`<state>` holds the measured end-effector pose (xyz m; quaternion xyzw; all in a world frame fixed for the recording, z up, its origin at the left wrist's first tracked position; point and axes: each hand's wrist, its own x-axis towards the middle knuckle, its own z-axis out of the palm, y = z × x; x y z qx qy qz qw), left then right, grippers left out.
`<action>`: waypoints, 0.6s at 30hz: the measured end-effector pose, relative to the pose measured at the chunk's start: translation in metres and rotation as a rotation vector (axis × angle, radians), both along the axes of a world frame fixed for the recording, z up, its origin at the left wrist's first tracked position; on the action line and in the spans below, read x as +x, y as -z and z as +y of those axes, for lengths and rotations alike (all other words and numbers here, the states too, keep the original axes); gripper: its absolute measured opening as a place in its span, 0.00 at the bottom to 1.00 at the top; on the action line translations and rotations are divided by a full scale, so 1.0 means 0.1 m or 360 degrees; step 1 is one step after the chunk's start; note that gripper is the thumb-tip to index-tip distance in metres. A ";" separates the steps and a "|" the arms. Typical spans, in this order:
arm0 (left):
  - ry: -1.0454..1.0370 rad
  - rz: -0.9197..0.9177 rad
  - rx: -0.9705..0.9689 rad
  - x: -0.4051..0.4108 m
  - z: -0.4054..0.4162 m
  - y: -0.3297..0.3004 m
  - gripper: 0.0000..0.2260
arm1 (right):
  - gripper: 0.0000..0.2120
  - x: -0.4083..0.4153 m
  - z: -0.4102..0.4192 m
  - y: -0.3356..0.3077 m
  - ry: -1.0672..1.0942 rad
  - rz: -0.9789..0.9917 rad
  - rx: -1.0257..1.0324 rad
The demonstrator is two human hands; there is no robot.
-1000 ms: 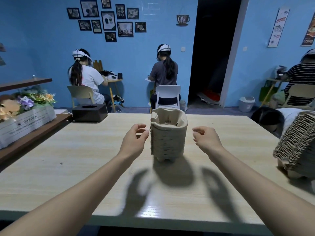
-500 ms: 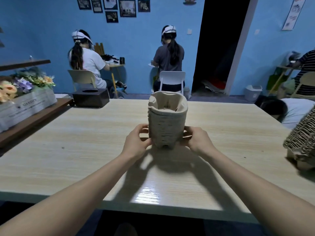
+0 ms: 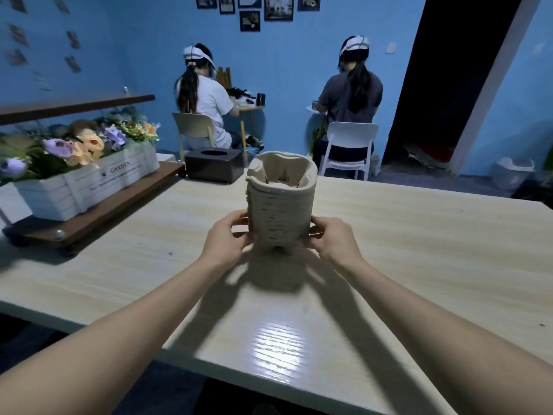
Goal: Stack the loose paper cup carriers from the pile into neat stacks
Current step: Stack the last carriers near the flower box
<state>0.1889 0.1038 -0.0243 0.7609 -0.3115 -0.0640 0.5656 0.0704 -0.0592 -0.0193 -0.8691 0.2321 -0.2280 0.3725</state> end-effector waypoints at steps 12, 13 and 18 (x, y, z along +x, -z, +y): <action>-0.0110 -0.0204 0.0234 1.13 0.41 0.05 0.23 | 0.09 1.25 0.34 0.04 -0.0231 -0.0011 -0.0249; -0.0118 -0.0225 0.0251 1.22 0.44 0.05 0.22 | 0.10 1.35 0.35 0.05 -0.0234 0.0000 -0.0281; -0.0182 -0.0291 0.0296 1.64 0.51 0.05 0.19 | 0.12 1.81 0.41 0.06 -0.0260 0.0010 -0.0347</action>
